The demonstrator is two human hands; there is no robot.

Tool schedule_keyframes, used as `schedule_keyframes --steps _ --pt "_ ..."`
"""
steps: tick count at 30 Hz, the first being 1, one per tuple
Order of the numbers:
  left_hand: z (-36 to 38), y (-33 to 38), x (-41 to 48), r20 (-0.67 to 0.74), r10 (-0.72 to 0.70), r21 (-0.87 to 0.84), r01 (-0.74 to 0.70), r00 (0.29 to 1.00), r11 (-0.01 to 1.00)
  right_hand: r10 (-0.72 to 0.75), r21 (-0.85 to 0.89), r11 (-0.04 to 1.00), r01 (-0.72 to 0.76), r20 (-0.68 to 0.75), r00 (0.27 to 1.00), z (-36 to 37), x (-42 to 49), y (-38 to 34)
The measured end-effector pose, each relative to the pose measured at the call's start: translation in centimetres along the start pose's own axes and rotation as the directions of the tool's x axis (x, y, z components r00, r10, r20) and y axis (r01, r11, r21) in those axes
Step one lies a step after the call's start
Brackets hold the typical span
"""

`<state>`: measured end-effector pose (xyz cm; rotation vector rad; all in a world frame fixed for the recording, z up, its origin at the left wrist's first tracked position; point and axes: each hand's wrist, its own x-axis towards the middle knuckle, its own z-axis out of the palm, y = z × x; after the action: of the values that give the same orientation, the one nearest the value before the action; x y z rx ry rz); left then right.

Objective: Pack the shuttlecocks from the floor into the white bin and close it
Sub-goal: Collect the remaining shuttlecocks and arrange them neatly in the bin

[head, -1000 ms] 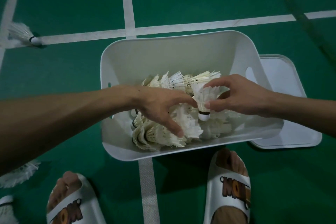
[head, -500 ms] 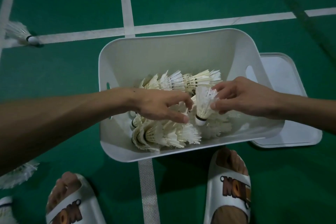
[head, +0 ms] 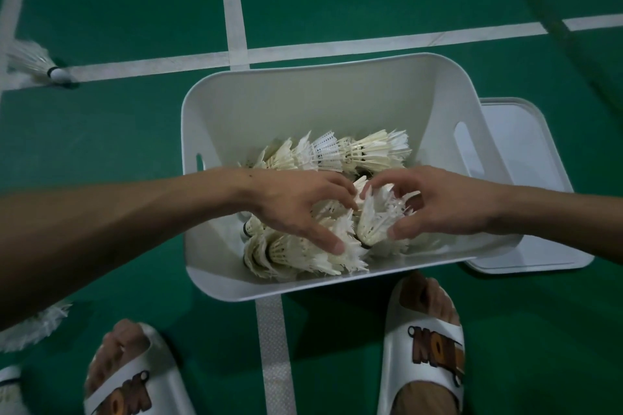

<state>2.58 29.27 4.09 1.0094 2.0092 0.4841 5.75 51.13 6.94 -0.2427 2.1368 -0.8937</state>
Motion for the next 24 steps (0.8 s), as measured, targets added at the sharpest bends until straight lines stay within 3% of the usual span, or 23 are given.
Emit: schedule_keyframes --steps 3,6,12,18,24 --pt "-0.2 0.1 -0.1 0.011 0.005 -0.015 -0.005 1.000 1.000 0.051 0.177 0.983 -0.048 -0.009 0.999 -0.1 0.0 0.0" --pt "-0.2 0.0 -0.1 -0.004 -0.003 -0.023 0.003 1.000 1.000 0.087 0.222 0.970 -0.104 0.081 0.993 0.4 -0.3 0.4" --pt "0.7 0.3 0.3 -0.040 0.010 0.051 -0.008 0.999 0.999 0.061 -0.143 0.989 -0.044 0.117 0.991 1.0 -0.4 -0.3" --pt "-0.4 -0.2 -0.6 -0.003 -0.003 -0.153 0.003 1.000 0.988 0.156 -0.278 0.955 -0.106 0.166 0.974 -0.4 -0.1 -0.4" --pt "0.1 0.1 0.0 -0.055 -0.008 -0.103 0.002 0.998 0.995 0.163 -0.159 0.978 -0.138 0.160 0.974 0.1 0.3 -0.2"
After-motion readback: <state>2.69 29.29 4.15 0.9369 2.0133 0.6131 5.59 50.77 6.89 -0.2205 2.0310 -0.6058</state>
